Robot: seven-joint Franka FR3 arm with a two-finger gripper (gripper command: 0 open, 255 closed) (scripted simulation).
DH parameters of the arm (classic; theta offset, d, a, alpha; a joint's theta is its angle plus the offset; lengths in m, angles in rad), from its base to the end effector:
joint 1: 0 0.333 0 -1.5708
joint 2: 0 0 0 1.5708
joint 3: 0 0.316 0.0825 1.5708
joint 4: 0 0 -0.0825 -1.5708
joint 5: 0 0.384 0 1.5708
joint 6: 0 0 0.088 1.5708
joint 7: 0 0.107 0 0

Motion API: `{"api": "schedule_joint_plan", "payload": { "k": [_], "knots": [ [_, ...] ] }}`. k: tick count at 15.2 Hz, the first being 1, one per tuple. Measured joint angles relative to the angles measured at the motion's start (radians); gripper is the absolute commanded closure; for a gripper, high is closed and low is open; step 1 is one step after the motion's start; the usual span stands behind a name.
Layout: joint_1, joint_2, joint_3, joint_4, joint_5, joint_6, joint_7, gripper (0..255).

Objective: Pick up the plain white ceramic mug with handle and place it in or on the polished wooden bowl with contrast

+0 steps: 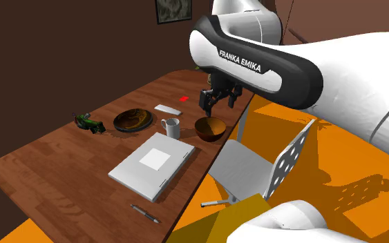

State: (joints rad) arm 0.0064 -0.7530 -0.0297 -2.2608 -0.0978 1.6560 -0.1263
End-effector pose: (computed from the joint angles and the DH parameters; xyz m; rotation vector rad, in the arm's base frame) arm 0.3247 -0.0207 0.6338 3.0414 0.1684 0.2168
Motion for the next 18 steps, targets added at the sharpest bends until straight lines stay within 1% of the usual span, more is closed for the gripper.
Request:
{"api": "schedule_joint_plan", "payload": {
  "k": [2,6,13,16,18],
  "knots": [
    [0.001,0.015,0.0,0.002,0.001,0.01,0.002,0],
    [0.007,0.146,0.0,0.04,0.012,0.079,0.011,0],
    [0.015,0.416,-0.007,0.165,0.032,0.179,0.014,0],
    [0.018,0.541,-0.009,0.24,0.044,0.21,0.014,0],
    [0.019,0.619,-0.011,0.301,0.052,0.215,0.011,0]
  ]
}}
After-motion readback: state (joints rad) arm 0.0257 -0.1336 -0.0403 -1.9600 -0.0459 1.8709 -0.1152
